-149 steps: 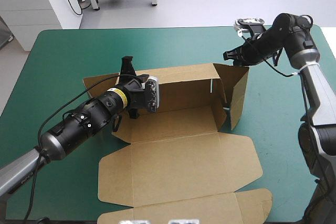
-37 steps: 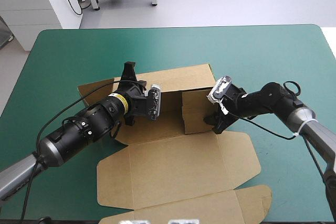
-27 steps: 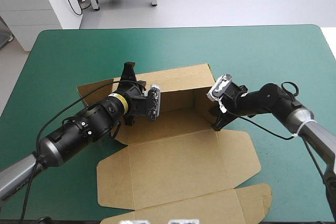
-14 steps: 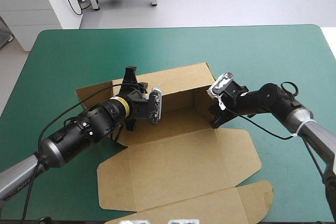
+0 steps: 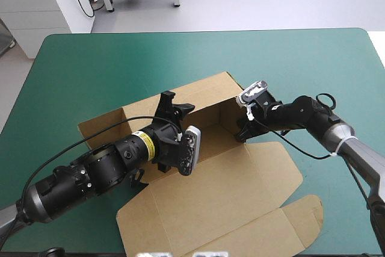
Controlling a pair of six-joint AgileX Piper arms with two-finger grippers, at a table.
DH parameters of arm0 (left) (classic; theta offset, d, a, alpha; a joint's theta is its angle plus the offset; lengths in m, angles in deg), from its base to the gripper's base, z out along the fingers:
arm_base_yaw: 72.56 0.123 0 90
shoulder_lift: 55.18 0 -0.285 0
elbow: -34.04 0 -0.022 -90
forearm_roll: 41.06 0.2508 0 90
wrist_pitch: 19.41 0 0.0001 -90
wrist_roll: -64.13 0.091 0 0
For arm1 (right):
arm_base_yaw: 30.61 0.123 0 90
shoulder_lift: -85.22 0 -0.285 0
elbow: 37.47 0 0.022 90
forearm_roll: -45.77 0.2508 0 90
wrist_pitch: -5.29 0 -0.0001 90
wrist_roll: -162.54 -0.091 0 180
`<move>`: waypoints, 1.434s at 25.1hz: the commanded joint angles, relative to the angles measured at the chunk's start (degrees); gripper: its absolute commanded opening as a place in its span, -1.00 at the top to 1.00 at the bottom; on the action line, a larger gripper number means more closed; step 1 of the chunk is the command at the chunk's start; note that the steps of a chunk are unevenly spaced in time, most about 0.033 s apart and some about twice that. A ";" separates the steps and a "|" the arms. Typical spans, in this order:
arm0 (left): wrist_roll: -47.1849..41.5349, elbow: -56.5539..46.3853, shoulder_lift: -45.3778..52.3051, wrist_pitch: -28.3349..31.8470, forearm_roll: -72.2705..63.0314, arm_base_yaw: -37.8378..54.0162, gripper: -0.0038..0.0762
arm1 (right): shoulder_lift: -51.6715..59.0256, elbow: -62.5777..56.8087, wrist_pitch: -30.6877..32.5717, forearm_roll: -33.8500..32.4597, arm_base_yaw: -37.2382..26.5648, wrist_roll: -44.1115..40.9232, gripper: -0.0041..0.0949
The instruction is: Fold the box
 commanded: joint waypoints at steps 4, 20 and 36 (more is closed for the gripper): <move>-0.30 4.74 1.83 3.00 -0.20 -3.59 0.90 | 1.61 1.16 0.31 -0.47 0.27 -0.76 0.96; -2.47 33.22 -6.58 -18.16 -28.28 28.17 0.86 | 2.94 6.97 4.95 -13.50 -0.22 -11.87 0.96; -22.29 33.37 -6.24 -22.54 -29.93 48.02 0.92 | 2.72 20.36 28.64 -26.47 -10.02 -28.64 0.96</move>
